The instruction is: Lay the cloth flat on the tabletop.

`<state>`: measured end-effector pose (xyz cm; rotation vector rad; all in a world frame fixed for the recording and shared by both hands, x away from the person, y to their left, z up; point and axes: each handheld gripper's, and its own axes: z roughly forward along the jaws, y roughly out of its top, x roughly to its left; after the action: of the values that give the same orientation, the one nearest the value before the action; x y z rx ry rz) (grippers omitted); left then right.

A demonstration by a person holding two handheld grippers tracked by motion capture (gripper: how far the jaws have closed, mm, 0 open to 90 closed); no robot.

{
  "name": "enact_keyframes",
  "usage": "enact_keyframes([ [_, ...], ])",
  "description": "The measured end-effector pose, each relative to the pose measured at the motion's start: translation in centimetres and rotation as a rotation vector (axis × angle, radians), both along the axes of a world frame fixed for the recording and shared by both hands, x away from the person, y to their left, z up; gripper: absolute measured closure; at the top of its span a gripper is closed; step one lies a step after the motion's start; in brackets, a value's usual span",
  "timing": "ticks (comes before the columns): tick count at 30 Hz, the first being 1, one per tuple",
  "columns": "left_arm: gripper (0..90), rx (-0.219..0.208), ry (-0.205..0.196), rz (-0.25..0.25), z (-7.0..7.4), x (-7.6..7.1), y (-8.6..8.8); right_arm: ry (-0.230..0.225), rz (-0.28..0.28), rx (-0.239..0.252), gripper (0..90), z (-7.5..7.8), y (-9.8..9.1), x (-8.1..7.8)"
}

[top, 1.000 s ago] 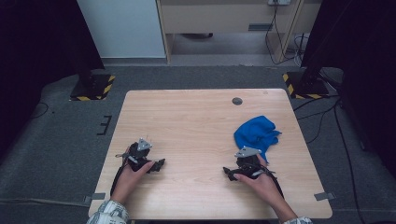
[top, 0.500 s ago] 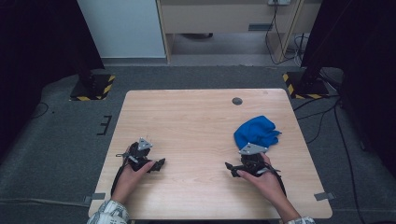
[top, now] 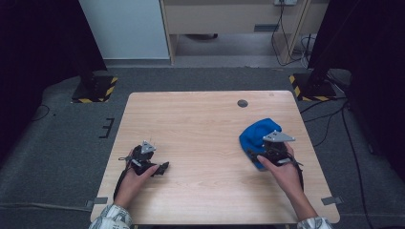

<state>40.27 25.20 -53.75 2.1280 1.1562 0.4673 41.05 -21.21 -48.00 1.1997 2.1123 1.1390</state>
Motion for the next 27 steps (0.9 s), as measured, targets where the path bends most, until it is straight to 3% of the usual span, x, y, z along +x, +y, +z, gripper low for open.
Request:
enact_keyframes([
  [6, 0.0, 0.001, 0.000, 0.005, 0.0, -0.1, 0.0, 0.021, -0.073, 0.012, 13.1, -0.1, -2.3, 3.1],
  [12, 0.0, 0.000, 0.000, 0.013, 0.0, -0.1, -0.1, 0.036, -0.111, 0.067, 13.1, -0.5, -3.5, 4.5],
  [16, 0.0, 0.001, 0.000, 0.026, 0.0, -0.1, -0.2, 0.033, -0.150, 0.071, 19.0, -0.8, -4.6, 5.1],
  [17, 0.0, 0.001, 0.000, 0.029, 0.0, -0.1, -0.3, 0.032, -0.155, 0.080, 25.6, -0.8, -4.8, 5.2],
  [19, 0.0, 0.002, 0.000, 0.039, 0.0, -0.1, -0.4, 0.025, -0.193, 0.104, 28.5, -1.2, -5.7, 5.7],
  [26, 0.0, 0.002, -0.001, 0.044, 0.0, -0.2, -0.4, 0.065, -0.191, 0.093, 23.6, -2.6, -5.8, 6.2],
  [27, 0.0, 0.002, -0.001, 0.045, 0.0, -0.2, -0.4, 0.103, -0.170, 0.090, 22.4, -3.3, -5.5, 6.3],
])
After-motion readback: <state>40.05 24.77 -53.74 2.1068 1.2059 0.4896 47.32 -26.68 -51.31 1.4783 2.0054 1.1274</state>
